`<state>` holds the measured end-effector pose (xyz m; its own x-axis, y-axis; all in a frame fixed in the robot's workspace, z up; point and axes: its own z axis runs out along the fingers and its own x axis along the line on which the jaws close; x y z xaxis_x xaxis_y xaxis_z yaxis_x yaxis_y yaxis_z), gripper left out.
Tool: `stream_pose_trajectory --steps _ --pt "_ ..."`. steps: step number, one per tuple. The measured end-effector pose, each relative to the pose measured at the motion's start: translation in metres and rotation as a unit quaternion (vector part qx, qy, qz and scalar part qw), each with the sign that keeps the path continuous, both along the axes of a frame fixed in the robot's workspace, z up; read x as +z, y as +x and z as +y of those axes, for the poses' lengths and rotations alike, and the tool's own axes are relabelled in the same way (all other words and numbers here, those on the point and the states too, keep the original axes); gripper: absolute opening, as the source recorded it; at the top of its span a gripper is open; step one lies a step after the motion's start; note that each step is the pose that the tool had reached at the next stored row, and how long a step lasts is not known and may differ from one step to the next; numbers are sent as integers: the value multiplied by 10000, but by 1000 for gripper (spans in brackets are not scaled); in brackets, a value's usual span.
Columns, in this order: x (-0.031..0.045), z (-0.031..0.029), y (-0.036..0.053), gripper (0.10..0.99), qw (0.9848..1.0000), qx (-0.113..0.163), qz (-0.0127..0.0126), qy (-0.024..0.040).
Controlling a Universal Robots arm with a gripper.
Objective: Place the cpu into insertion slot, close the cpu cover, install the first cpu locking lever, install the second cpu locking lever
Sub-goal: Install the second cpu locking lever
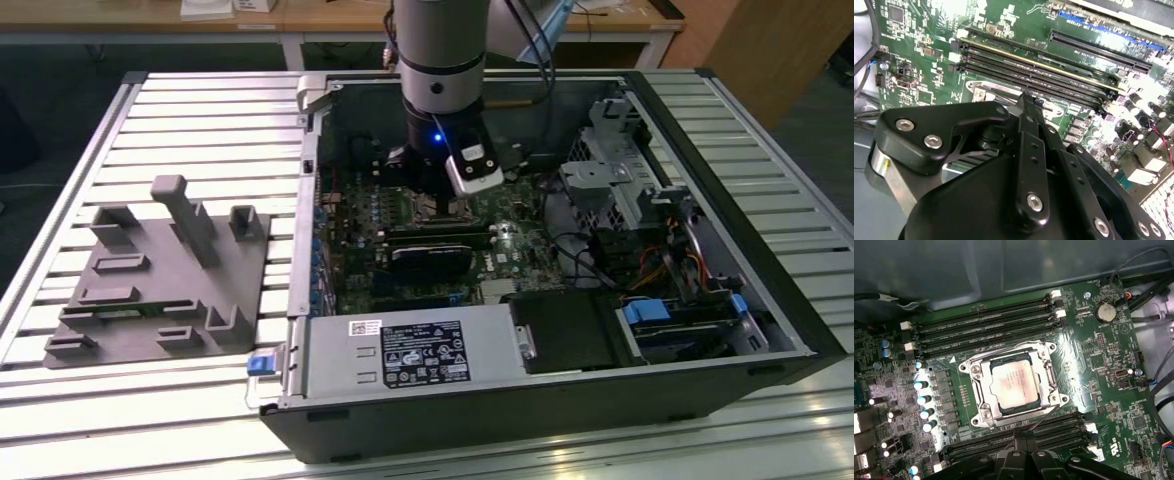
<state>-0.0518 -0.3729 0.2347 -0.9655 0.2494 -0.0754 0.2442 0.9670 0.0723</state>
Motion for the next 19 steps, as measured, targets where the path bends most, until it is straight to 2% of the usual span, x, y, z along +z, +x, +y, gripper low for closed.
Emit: stream_pose_trajectory --steps 3,11,19 --pt "-9 -2 -31 106 10000 10 -4 7" --pt "-112 -38 -129 106 9999 100 -6 111" --pt "-208 -94 -209 106 9994 197 -7 285"
